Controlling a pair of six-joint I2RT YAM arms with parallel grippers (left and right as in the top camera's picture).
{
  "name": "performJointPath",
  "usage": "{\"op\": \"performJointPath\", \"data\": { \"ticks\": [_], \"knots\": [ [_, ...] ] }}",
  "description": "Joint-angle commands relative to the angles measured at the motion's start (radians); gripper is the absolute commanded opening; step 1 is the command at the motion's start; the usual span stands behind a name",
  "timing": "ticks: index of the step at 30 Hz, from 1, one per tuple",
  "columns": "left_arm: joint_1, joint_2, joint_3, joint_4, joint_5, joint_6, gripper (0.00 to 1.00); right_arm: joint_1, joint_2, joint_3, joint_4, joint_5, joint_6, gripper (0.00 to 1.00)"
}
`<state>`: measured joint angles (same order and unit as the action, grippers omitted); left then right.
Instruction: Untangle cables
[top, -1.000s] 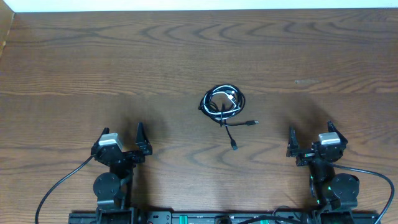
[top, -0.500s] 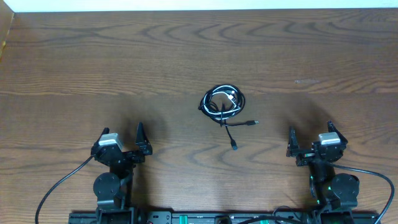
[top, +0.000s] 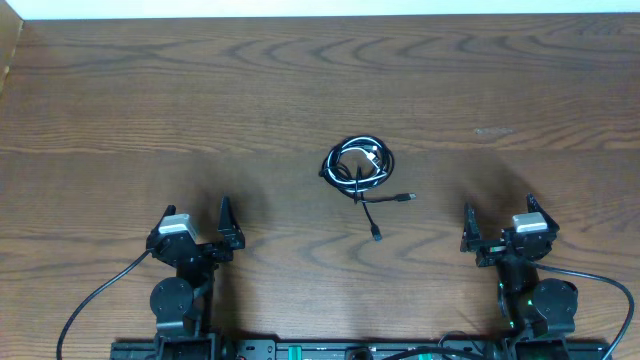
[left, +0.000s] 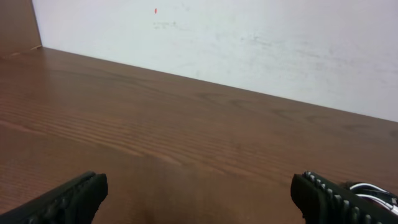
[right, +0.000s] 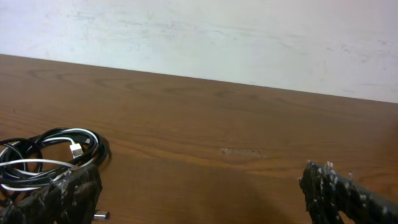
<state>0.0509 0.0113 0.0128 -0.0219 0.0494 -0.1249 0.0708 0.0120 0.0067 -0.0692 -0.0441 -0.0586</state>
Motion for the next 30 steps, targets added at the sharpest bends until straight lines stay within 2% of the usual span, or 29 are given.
{"op": "performJointPath", "data": {
  "ticks": [1,30],
  "knots": [
    [0.004,0.000,-0.009,-0.048,-0.016,0.020,1.00,0.004,-0.006,-0.001,-0.005,0.008,0.013,0.99],
    [0.004,0.000,-0.009,-0.045,-0.015,0.020,1.00,0.002,0.000,-0.001,-0.003,0.068,-0.029,0.99]
  ]
}}
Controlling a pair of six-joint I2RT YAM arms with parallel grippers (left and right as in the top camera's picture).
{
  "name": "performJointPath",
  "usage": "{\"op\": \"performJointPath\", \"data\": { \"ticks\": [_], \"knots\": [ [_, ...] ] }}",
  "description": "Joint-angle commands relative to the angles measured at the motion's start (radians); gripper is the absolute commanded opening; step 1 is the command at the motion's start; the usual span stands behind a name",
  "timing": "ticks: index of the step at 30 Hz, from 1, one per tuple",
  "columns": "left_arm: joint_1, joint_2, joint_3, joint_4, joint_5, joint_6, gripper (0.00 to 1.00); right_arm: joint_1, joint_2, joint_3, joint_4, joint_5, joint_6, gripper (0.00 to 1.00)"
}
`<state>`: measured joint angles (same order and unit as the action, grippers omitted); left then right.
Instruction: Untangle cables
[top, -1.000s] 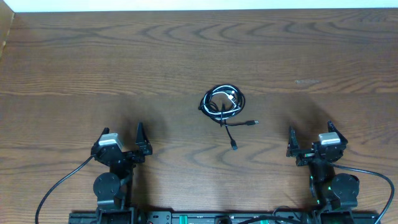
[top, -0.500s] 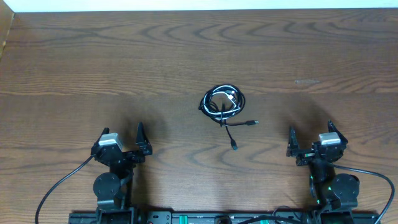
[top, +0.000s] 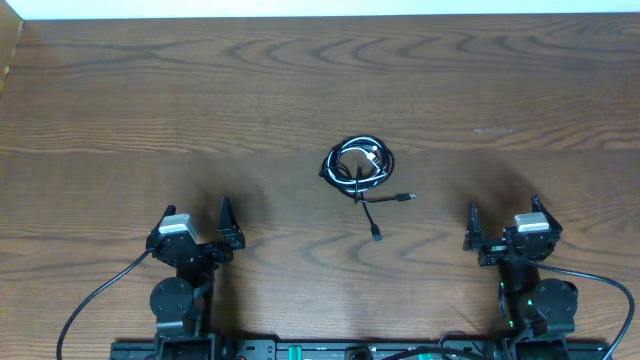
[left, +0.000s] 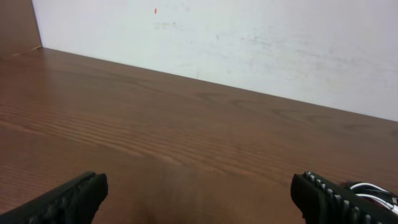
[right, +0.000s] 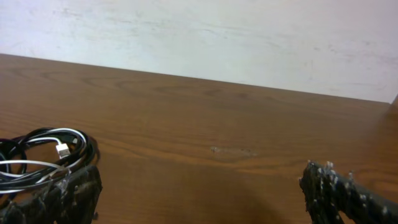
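A tangled coil of black and white cables (top: 359, 162) lies in the middle of the wooden table, with two black plug ends trailing toward the front (top: 377, 233). In the right wrist view the coil (right: 43, 155) shows at the left edge, behind the left finger. My left gripper (top: 196, 228) stands open near the front left, nothing between its fingers (left: 71, 199). My right gripper (top: 502, 225) stands open near the front right, empty too. A bit of cable (left: 373, 190) peeks past the right finger in the left wrist view.
The wooden table (top: 150, 100) runs back to a white wall (left: 249, 43). A raised wooden edge (top: 10, 50) stands at the far left corner. A pale scuff (top: 492, 131) marks the wood right of the coil.
My right gripper has shifted slightly to the right; the coil sits further left in its view. The left gripper and the cables have not moved.
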<state>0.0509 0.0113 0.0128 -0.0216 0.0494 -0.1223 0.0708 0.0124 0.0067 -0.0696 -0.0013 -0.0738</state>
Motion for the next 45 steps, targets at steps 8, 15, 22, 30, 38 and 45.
{"op": "performJointPath", "data": {
  "ticks": [8,15,22,30,38,45],
  "knots": [
    [0.004,0.000,-0.009,-0.046,-0.016,0.017,1.00,0.002,0.003,-0.001,-0.003,0.025,-0.014,0.99],
    [0.004,0.000,-0.009,-0.045,-0.016,0.017,1.00,0.002,0.032,-0.001,-0.003,0.024,-0.013,0.99],
    [0.004,0.000,0.016,-0.045,-0.016,0.017,1.00,0.002,0.058,0.000,0.004,-0.013,-0.014,0.99],
    [0.004,0.010,0.068,-0.045,0.021,0.018,1.00,0.002,0.076,0.033,0.001,-0.013,-0.014,0.99],
    [0.004,0.138,0.172,-0.046,0.022,0.018,1.00,0.002,0.155,0.095,0.002,-0.013,-0.014,0.99],
    [0.004,0.336,0.288,-0.045,0.057,0.026,1.00,0.002,0.296,0.200,0.002,-0.016,-0.014,0.99]
  ]
}}
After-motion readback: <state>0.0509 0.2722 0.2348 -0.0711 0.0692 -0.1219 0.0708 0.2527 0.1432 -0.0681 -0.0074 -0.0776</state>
